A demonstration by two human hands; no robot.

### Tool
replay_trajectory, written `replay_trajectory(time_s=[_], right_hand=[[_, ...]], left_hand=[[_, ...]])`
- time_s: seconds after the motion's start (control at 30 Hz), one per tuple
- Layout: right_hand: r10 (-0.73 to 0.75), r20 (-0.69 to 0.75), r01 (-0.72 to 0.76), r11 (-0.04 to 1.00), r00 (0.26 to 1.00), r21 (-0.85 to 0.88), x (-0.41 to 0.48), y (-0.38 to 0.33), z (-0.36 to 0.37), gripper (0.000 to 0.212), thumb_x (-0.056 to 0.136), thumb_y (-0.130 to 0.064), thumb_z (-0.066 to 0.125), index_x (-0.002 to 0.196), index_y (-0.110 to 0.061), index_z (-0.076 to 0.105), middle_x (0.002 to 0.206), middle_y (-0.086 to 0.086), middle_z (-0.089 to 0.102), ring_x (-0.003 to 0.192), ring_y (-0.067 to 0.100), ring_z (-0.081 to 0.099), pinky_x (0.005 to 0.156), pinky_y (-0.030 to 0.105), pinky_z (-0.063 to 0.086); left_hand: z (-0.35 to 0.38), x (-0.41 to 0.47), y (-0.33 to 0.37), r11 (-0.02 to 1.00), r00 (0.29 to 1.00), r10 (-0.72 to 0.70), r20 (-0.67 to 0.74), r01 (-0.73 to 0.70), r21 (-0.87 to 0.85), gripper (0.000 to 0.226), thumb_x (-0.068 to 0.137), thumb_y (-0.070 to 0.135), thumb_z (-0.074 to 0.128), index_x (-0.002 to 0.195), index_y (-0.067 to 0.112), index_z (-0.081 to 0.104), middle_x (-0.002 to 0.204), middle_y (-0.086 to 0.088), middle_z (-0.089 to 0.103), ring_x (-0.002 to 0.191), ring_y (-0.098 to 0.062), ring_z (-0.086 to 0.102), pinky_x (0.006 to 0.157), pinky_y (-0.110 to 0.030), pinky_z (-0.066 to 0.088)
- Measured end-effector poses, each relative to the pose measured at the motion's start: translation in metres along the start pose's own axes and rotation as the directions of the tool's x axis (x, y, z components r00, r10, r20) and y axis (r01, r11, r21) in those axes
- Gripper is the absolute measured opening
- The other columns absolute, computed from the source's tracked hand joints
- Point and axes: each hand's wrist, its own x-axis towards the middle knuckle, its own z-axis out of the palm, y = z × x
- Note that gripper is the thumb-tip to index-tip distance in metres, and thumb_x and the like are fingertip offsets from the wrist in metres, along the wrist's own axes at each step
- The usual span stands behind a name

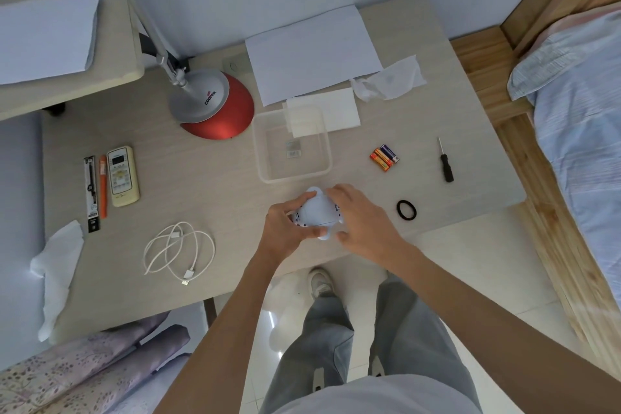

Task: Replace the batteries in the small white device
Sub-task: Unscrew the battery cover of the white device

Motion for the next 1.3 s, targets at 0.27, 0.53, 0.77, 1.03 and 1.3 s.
replay_trajectory(time_s=[0.27,0.53,0.77,1.03,1.3], right_hand=[[-0.028,-0.002,0.028,0.993,1.0,0.114,0.023,0.009,0.011,0.062,0.081,-0.017,0.081,0.138,-0.018,0.059,0.127,0.0,0.064,0.106,0.022,0.065,0.083,0.04,0.059],[-0.071,-0.022,0.075,0.948,0.997,0.31,0.023,0.019,0.009,0.061,0.067,-0.03,0.093,0.124,-0.021,0.071,0.109,-0.007,0.069,0.092,0.012,0.066,0.08,0.032,0.059],[-0.112,-0.037,0.118,0.955,0.993,0.272,0.024,0.021,0.014,0.061,0.067,-0.028,0.09,0.124,-0.024,0.071,0.109,-0.008,0.063,0.088,0.013,0.065,0.077,0.035,0.059],[-0.137,-0.033,0.141,0.965,0.99,0.223,0.027,0.023,0.018,0.052,0.07,-0.031,0.081,0.12,-0.03,0.068,0.109,-0.014,0.061,0.087,0.013,0.063,0.072,0.038,0.059],[-0.105,-0.005,0.103,0.962,0.994,0.255,0.035,0.027,0.024,0.056,0.066,-0.037,0.086,0.118,-0.028,0.069,0.109,-0.014,0.059,0.087,0.012,0.065,0.074,0.039,0.059]], left_hand=[[-0.002,-0.002,-0.002,0.999,1.0,-0.012,0.008,0.013,-0.039,0.084,0.06,0.013,0.105,0.137,0.021,0.073,0.133,0.002,0.073,0.119,-0.016,0.071,0.1,-0.044,0.063],[-0.003,-0.02,0.0,0.995,0.996,0.023,-0.08,-0.015,0.102,0.079,0.065,0.02,0.103,0.137,0.024,0.072,0.127,0.005,0.074,0.116,-0.013,0.07,0.098,-0.037,0.062],[-0.031,-0.029,0.009,0.765,0.939,0.333,0.083,-0.321,0.558,0.051,0.089,0.012,0.085,0.138,0.019,0.071,0.139,-0.002,0.061,0.126,-0.021,0.061,0.102,-0.039,0.057],[-0.039,-0.018,0.033,0.492,0.85,0.362,0.384,-0.524,0.695,0.052,0.104,0.026,0.066,0.154,0.026,0.05,0.15,0.002,0.043,0.132,-0.02,0.051,0.077,-0.036,0.063],[-0.035,-0.005,0.036,0.459,0.841,0.221,0.494,-0.537,0.708,0.063,0.097,0.044,0.074,0.153,0.045,0.044,0.145,0.002,0.037,0.124,-0.017,0.046,0.071,-0.033,0.063]])
